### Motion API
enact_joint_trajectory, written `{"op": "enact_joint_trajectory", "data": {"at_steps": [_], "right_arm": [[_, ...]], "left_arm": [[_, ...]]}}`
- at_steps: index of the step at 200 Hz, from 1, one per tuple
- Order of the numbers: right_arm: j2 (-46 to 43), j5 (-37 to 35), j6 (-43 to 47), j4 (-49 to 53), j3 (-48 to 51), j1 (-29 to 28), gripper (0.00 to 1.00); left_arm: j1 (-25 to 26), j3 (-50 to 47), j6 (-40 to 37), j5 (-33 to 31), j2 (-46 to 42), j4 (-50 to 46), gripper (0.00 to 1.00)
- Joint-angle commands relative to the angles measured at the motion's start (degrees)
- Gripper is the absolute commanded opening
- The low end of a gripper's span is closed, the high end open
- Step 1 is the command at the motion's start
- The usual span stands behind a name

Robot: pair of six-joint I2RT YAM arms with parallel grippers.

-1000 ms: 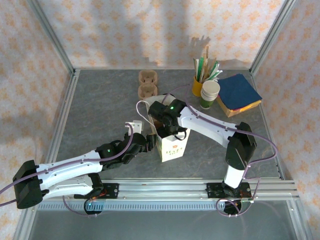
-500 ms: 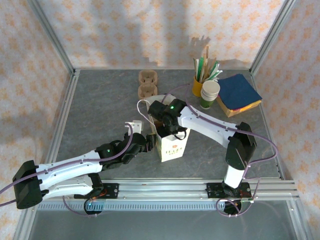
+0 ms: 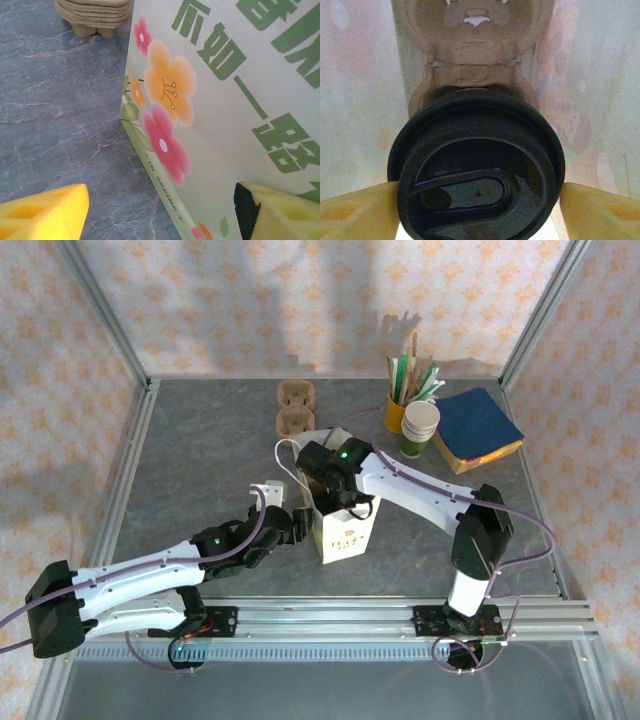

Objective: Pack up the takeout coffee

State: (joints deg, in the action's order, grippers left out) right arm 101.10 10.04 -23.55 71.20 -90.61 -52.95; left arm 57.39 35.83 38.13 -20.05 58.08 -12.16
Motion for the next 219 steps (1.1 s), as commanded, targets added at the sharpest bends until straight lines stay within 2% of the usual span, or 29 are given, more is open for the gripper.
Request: {"op": "enact_joint_trajectory", "data": {"at_steps": [1,219], "right_arm": [[-0.39,-2.09,-0.47,1.13,-0.55,-0.21,0.81],[-2.44,-3.11,-1.69,3.49,-4.56,-0.3,0.81]], "left_arm": [[0.59,-0.45,0.98,-1.82,-0.43,0.03,0.78],[0.58,0.64,0.7,-1.76,1.23,0.3,0.78]]}}
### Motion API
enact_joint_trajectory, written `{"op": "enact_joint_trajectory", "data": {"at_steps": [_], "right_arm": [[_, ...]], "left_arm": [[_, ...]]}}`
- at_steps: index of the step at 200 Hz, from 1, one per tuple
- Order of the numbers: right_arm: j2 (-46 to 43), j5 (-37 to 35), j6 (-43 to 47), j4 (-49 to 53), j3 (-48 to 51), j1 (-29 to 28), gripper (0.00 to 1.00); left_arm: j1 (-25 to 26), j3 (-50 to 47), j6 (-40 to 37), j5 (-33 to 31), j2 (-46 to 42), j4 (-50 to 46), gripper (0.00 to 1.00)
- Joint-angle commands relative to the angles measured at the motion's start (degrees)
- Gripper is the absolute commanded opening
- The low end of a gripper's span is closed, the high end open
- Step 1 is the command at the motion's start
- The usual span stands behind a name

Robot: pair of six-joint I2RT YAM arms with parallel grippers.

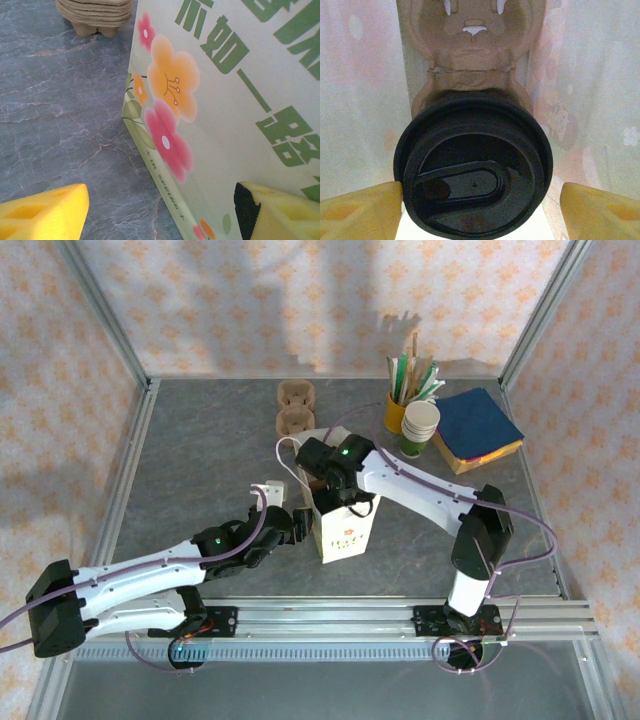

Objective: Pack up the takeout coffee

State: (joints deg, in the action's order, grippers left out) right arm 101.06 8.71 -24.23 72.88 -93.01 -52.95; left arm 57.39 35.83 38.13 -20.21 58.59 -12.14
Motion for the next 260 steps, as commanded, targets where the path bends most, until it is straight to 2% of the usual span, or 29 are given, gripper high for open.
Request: {"op": "enact_joint_trajectory", "data": {"at_steps": [1,260], "right_arm": [[-2.42,-1.82,-1.0,1.82,-2.16,-0.26,0.81],[-5.91,-2.76,-2.48,0.35,-9.88,-0.3,0.8]], "left_arm": [[0.6,0.68,0.66,-1.64,0.73,0.28,0.78],[0.58,0.55,0.89,-2.29,-0.66,-0.27,0.78]]}}
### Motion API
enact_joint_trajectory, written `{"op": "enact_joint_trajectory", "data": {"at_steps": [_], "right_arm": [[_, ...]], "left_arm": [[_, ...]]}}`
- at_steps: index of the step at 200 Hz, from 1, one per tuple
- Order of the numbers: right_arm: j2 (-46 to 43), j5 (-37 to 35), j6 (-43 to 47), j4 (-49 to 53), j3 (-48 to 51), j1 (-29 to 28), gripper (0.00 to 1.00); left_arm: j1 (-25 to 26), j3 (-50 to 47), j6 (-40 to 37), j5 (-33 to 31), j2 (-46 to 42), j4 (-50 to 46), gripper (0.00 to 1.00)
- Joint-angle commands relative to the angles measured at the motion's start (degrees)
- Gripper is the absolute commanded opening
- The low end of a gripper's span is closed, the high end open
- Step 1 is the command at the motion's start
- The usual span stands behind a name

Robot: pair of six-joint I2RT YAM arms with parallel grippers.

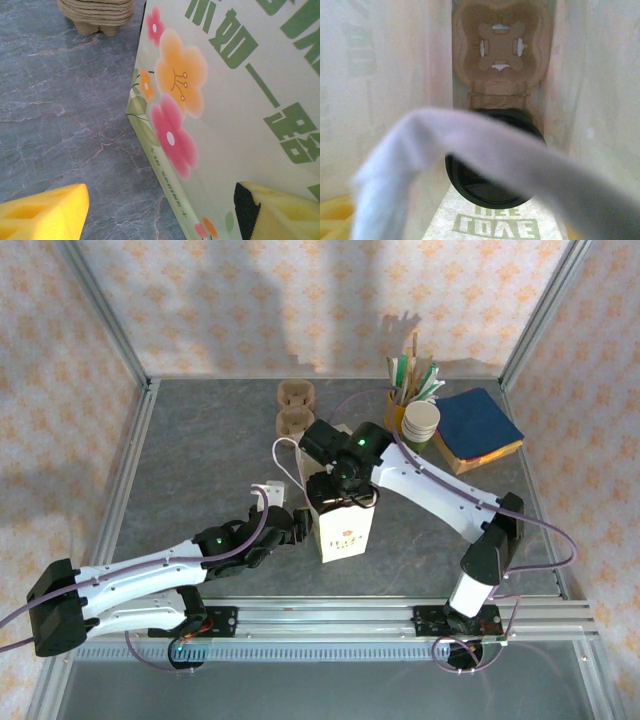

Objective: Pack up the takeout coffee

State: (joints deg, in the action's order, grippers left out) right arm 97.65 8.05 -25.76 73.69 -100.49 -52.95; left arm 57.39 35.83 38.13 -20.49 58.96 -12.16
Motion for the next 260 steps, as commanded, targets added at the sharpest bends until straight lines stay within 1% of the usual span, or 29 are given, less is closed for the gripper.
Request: {"op": "enact_joint_trajectory", "data": {"at_steps": [1,58,140,183,225,260], "right_arm": [[-2.53,-2.14,-1.0,-0.47,-2.46,-0.31,0.8],[-4.09,-4.23,-1.32,-2.06,-5.1,-0.24,0.79],[-5.16,-3.13,-1.15,-3.95,-4.01,-0.17,0.8],[-6.44,-3.22,-0.95,-5.68,-6.29,-0.2,0.8],[-9.32,-3.73,-1.13,-8.42,-6.35,1.23,0.8],[-11.36,-5.16,-1.88,-8.6,-6.67,2.74,0.8]], "left_arm": [[0.6,0.55,0.89,-2.01,-1.04,-0.24,0.78],[0.62,0.46,1.07,-2.27,-1.85,-0.98,0.78],[0.62,0.94,1.2,-2.52,-2.7,-1.81,0.78],[0.57,1.38,1.25,-2.94,-3.24,-2.51,0.78],[0.6,2.82,1.33,-2.95,-3.5,-3.26,0.79],[0.6,3.95,1.83,-3.08,-4.02,-4.56,0.79]]}}
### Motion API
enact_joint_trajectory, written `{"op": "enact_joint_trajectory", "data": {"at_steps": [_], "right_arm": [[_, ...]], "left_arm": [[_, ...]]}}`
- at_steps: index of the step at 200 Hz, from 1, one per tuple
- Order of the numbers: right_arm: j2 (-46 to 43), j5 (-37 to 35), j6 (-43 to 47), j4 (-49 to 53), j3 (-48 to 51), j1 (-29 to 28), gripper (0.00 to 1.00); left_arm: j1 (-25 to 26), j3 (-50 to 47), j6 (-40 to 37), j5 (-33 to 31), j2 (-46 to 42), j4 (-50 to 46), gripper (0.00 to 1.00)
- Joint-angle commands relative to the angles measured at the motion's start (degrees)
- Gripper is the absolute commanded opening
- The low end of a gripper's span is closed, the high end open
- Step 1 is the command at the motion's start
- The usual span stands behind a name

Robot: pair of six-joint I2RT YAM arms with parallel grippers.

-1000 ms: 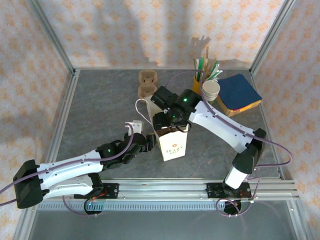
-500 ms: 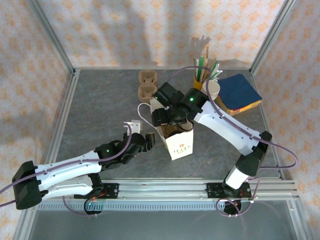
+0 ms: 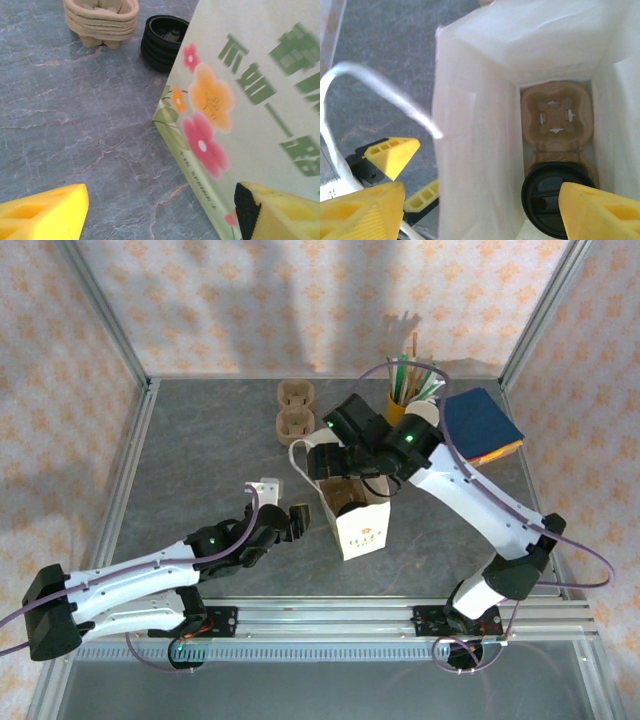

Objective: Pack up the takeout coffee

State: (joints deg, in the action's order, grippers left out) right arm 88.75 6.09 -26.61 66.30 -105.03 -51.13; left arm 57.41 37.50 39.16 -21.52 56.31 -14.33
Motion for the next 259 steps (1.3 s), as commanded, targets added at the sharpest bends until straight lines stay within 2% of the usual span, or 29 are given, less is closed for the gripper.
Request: {"op": "enact_joint_trajectory", "data": {"at_steps": [1,48,85,121,169,196,259], "right_arm": [[-2.54,-3.23,-1.01,-1.24,-2.11,0.94,0.8],[-9.48,-6.36,0.23,-8.01,-1.75,4.29,0.81],[-15.93,-10.12,1.35,-14.64,2.44,7.59,0.88],[-16.36,-5.91,2.49,-16.1,2.52,8.51,0.88],[-14.18,-6.44,2.6,-12.02,-1.35,8.51,0.88],[-14.04,-4.27,1.12,-11.95,-1.07,8.51,0.87],[-16.94,3.93,-3.15,-19.5,9.1,8.54,0.85]], "left_arm": [[0.59,2.3,0.86,-2.04,-1.38,-2.43,0.79],[0.58,7.82,1.66,-2.62,-2.94,-6.05,0.79],[0.57,12.68,2.39,-2.39,-4.06,-7.51,0.79],[0.56,13.66,2.68,-1.64,-3.81,-6.13,0.79],[0.6,12.49,2.72,-0.74,-1.87,-4.07,0.8],[0.6,12.27,2.24,0.62,-1.9,-2.17,0.8],[0.58,11.22,1.97,-1.21,-4.91,-3.21,0.82]]}}
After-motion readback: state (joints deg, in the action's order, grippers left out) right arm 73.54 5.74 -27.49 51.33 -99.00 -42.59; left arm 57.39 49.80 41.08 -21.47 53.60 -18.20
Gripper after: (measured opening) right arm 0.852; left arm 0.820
